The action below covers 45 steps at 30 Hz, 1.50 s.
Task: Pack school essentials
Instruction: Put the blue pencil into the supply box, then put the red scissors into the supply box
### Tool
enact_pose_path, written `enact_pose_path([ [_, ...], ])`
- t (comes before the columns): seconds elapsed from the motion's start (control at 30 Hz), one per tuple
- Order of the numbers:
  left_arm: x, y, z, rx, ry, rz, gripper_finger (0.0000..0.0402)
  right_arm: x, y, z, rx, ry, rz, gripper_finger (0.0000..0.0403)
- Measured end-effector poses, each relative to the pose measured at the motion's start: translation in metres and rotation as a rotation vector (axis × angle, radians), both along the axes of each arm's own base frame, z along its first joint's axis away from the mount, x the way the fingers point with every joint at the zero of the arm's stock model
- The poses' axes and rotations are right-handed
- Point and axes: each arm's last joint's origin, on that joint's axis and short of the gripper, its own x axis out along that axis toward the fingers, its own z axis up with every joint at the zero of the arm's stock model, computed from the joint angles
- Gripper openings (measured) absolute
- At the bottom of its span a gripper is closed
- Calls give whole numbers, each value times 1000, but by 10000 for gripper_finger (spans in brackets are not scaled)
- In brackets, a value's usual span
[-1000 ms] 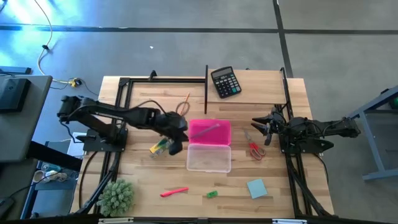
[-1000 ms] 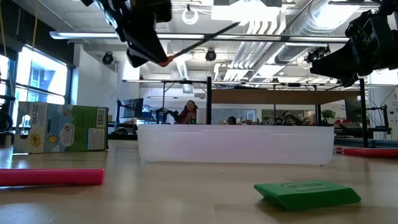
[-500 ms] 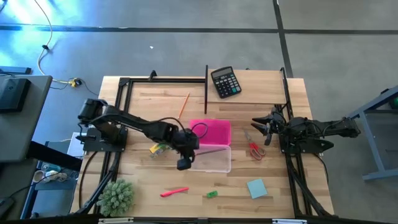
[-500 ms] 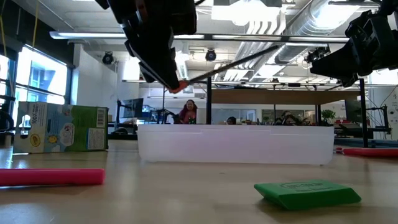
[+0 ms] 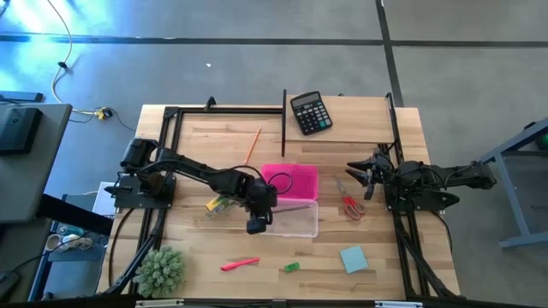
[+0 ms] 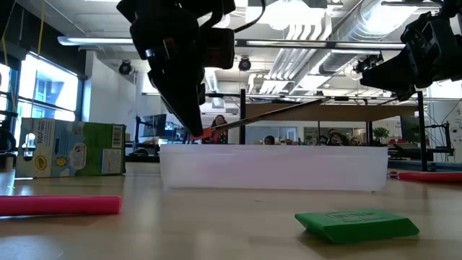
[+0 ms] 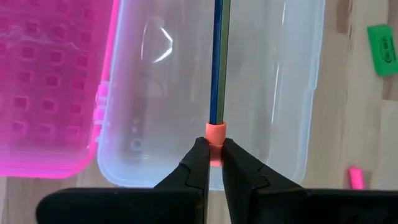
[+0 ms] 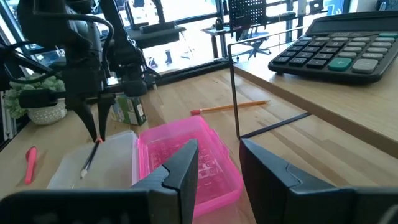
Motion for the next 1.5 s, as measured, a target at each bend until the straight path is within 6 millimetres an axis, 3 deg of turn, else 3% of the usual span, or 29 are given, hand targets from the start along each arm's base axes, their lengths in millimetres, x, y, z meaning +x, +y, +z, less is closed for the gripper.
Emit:
enact_pose_path([
  [0.3, -1, 8, -1, -3, 13, 13, 23, 0, 0, 0, 0, 0, 0, 108],
  [0.67, -3, 12, -1, 13, 30, -4, 84, 0, 0, 0, 0, 0, -1, 108],
  [1.07, -3, 18, 0, 36, 26, -11, 115, 0, 0, 0, 0, 0, -1, 108],
  [1.3, -5, 32, 18, 39, 38, 28, 130, 0, 0, 0, 0, 0, -1, 108],
  [1.5, -2, 34, 38, 68, 64, -41, 131, 0, 0, 0, 0, -4, -1, 108],
])
